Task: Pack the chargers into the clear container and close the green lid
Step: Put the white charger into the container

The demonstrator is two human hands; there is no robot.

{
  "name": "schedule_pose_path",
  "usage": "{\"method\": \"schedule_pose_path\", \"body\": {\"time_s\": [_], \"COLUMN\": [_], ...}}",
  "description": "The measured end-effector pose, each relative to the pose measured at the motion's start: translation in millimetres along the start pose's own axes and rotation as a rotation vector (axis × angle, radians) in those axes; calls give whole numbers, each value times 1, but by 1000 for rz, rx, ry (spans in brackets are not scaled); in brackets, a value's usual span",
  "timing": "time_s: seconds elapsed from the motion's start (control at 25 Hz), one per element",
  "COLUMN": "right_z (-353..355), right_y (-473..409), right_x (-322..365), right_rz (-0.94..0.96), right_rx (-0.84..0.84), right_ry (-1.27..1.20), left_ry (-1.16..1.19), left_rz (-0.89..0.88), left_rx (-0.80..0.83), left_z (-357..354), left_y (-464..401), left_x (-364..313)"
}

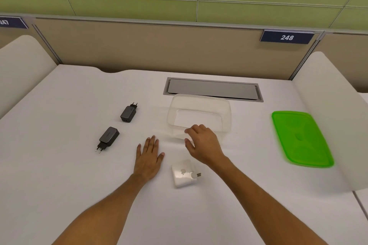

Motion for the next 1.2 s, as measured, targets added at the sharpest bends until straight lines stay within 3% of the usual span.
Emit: {"method": "schedule_pose_path", "body": {"time_s": [0.08, 0.2, 0.44, 0.96, 1.2], "right_z": [-14, -31, -47, -46, -6], "right_y": [6, 13, 22, 20, -29], "right_x": [5, 6, 7, 22, 20], "right_rz": [22, 43, 152, 363, 279], "right_rx": [250, 496, 762, 674, 437], "right_ry": [-26, -51, 3, 196, 132], "left_ry": [-11, -27, -30, 57, 75], "left_rz": [-2, -3, -1, -7, -9], "left_rx": [-11, -30, -54, -113, -137], "left_z": [-1, -3, -3, -1, 0], "left_y": [0, 0, 0, 2, 2], "left_x": [1, 2, 4, 1, 2]}}
Point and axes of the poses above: each hand's wrist, its own y-axis away from the middle knuckle, its own z-axis out of the back of the hand, x = y × z, the point moved 2 cm from there along -y, towards the middle knuckle, and after that the axes turned 2 degrees about -z, right-handed, at the moved point
